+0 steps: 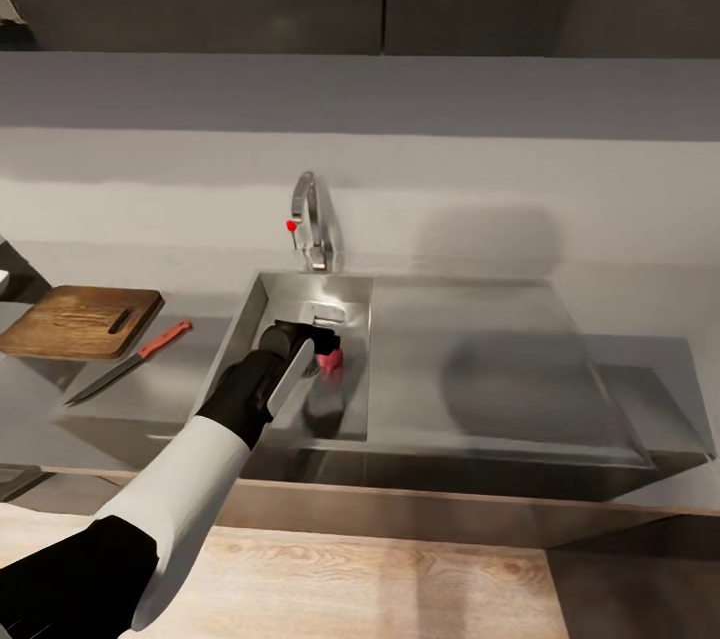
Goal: In the kitchen, take the Vidalia onion out of the sink, dice it on the chopping board with the paring knife, put the diced onion into the bowl on the countertop, then place both the paring knife and the chopping board into the sink.
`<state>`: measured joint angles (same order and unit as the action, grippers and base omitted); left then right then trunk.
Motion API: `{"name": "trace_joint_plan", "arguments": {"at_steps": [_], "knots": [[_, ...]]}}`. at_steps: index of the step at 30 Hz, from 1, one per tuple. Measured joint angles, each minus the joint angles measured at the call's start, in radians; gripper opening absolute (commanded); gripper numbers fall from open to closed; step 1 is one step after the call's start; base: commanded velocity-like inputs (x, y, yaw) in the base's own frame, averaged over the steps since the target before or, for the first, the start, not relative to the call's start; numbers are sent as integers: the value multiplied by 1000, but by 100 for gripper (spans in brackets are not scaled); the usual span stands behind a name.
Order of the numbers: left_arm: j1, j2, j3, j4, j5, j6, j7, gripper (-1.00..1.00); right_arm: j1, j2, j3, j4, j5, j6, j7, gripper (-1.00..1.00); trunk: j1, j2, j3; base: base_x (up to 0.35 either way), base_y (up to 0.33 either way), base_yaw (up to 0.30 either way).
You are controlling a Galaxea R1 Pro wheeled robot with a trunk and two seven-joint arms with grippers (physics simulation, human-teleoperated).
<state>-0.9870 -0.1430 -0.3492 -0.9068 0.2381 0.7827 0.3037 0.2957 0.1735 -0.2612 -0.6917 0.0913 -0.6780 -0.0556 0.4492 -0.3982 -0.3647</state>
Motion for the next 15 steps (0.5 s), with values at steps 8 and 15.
{"name": "trace_joint_plan", "arguments": {"at_steps": [8,15], "knots": [[0,0,-1,28,0,-1,0,100,0,0,0,0,0,0,0,100,0,0,-13,41,-1,0],[0,0,-18,57,0,-2,0,100,0,0,0,0,0,0,0,100,0,0,-24,58,-27,0]]}}
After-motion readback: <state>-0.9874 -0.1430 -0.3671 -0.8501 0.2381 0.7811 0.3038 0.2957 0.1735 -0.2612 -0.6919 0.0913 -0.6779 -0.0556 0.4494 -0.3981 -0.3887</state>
